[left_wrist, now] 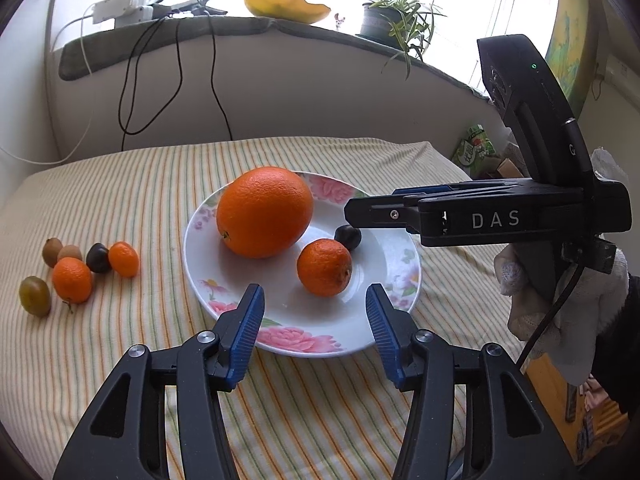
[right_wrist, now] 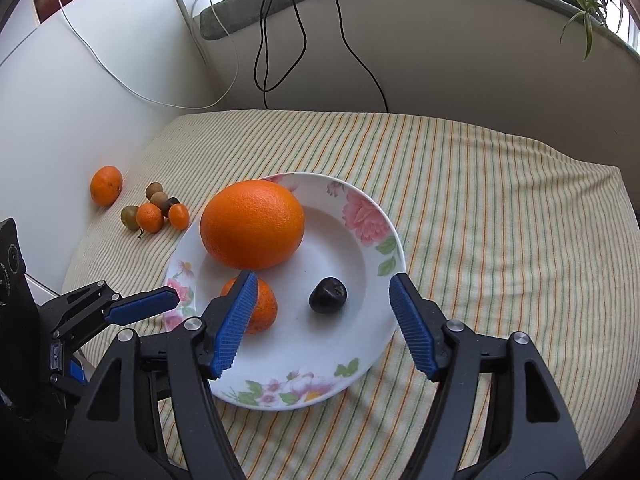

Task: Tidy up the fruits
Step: 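Release the dark plum with the right gripper while the left releases the tangerine, then move the left gripper to the green plum while the right approaches a tangerine, then close the left gripper on the green plum while the right grasps the tangerine, then carry the green plum and tangerine over the plate with both grippers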

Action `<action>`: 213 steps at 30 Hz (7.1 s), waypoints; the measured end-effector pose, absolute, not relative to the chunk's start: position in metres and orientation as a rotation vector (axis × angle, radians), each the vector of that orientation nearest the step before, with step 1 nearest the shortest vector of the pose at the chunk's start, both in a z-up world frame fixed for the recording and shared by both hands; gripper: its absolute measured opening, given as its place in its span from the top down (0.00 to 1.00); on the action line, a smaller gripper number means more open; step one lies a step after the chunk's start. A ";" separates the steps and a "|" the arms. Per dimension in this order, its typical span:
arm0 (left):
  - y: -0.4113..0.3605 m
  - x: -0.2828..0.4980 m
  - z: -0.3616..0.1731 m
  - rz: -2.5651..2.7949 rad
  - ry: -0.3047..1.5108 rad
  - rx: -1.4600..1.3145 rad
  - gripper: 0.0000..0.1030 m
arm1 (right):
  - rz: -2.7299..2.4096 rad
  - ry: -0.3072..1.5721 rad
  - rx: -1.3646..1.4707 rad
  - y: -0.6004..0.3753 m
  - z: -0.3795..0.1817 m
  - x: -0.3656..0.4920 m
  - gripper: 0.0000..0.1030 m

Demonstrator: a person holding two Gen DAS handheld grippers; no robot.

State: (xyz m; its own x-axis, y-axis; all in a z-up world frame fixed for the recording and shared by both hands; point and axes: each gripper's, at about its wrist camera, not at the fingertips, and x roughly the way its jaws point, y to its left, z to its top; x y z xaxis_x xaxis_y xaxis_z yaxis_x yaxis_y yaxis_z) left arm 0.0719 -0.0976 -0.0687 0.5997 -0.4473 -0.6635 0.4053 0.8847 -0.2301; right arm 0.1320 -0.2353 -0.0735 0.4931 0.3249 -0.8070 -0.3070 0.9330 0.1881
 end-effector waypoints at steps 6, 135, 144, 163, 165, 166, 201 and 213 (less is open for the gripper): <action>-0.098 0.071 -0.067 -0.497 0.783 -0.055 0.49 | 0.373 0.968 0.026 -0.238 -0.069 0.132 0.28; 0.062 0.067 -0.083 -0.212 0.764 -0.101 0.75 | 0.748 0.941 -0.230 -0.054 -0.060 0.129 0.65; 0.041 0.060 -0.071 -0.259 0.736 -0.092 0.75 | 0.710 0.914 -0.186 -0.089 -0.049 0.108 0.65; -0.021 0.055 -0.061 -0.396 0.728 -0.058 0.75 | 0.567 0.870 -0.068 -0.182 -0.025 0.095 0.65; -0.028 0.056 -0.061 -0.410 0.730 -0.052 0.75 | 0.549 0.874 -0.062 -0.189 -0.027 0.097 0.65; -0.033 0.055 -0.061 -0.416 0.731 -0.051 0.75 | 0.542 0.876 -0.059 -0.193 -0.028 0.098 0.65; -0.092 0.072 -0.075 -0.501 0.784 -0.020 0.75 | 0.447 0.952 0.018 -0.238 -0.067 0.149 0.65; -0.093 0.072 -0.076 -0.504 0.789 -0.017 0.75 | 0.448 0.960 0.014 -0.236 -0.071 0.154 0.65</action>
State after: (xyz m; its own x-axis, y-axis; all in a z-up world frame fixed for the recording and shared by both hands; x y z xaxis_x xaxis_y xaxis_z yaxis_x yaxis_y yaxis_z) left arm 0.0725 -0.0933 -0.0759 0.5932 -0.4397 -0.6744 0.4274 0.8819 -0.1991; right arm 0.1536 -0.2355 -0.0706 0.4895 0.3746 -0.7874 -0.3624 0.9087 0.2071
